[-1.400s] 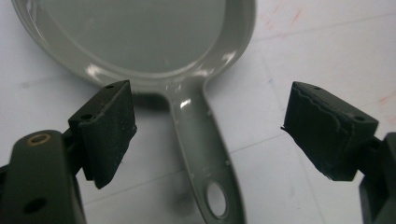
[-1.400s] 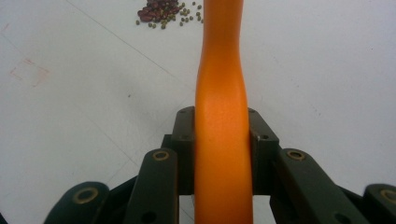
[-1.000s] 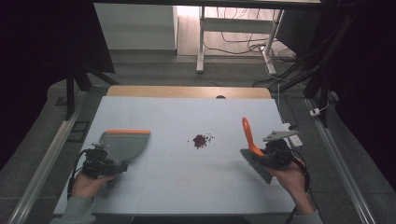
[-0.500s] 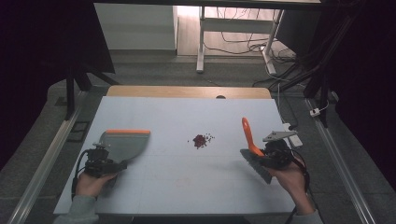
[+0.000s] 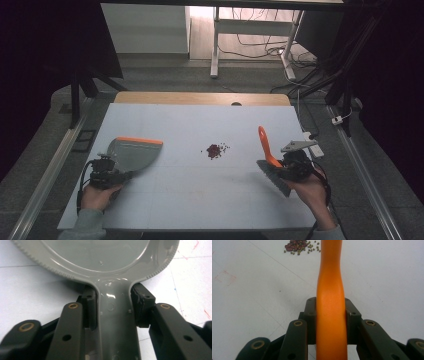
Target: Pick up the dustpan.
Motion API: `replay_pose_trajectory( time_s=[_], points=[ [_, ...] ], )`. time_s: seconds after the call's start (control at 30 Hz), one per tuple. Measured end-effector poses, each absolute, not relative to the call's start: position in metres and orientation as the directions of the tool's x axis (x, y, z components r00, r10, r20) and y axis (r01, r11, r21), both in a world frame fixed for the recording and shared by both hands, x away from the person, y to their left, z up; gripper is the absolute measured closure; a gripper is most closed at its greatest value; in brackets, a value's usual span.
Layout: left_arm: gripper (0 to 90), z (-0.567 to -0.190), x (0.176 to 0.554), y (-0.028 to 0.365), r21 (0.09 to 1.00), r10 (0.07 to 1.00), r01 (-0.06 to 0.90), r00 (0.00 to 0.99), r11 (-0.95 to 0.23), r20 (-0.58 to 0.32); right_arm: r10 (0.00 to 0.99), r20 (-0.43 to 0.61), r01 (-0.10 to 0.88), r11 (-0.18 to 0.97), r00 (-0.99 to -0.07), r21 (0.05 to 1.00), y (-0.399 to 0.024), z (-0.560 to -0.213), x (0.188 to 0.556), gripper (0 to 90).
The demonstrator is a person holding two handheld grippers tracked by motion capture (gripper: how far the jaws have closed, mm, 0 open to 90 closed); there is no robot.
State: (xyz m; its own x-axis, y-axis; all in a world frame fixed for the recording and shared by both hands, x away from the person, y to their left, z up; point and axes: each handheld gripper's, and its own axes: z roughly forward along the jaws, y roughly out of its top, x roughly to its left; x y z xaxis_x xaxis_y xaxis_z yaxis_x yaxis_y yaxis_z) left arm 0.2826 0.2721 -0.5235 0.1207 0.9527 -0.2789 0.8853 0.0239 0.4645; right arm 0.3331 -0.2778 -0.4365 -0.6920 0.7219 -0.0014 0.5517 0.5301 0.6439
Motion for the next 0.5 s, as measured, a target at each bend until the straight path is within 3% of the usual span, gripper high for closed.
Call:
replay_pose_trajectory(
  time_s=[0.5],
  points=[
    [61.7,-0.5198,0.28,0.2741,0.511,0.945,0.859,0.164,0.004,-0.283,0.728,-0.006,0.549,0.523,-0.685,0.652,-0.2778,-0.4355,0.3326,70.3]
  ],
)
